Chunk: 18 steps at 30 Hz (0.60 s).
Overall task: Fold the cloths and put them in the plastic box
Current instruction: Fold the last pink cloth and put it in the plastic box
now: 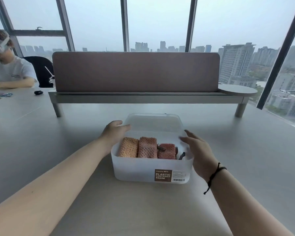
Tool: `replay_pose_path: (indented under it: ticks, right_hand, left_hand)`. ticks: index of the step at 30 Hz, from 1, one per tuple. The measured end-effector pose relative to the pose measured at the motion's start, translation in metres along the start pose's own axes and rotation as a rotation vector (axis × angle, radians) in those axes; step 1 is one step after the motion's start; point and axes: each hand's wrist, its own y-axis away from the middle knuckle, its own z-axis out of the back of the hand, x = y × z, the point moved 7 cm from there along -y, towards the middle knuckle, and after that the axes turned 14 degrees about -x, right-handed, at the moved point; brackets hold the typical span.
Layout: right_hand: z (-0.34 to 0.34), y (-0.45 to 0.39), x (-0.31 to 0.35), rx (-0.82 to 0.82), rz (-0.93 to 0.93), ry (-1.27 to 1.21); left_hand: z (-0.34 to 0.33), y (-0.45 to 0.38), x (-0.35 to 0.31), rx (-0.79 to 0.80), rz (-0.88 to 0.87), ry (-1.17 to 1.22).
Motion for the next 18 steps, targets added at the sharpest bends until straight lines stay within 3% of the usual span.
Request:
replay_pose_path:
  ticks: [2,4,13,18]
  right_hand:
    - [-0.003,-0.005,-0.008,0.012,-0.018,-0.085]
    - [-0.006,-0.009,-0.01,0.045,-0.027,-0.152]
    - [-0.017,-0.003,-0.015,0.259,-0.088,-0.316]
    - [-0.015,-0.008,-0.016,0.28,-0.166,-0.422]
  left_hand:
    - [-0.011,0.003,0.016,0.098,0.237,0.241]
    - [-0.018,0.001,0.028,0.16,0.326,0.367]
    - [-0.018,-0.002,0.036,0.12,0.275,0.694]
    - [-0.016,0.002,0.037,0.109,0.227,0.824]
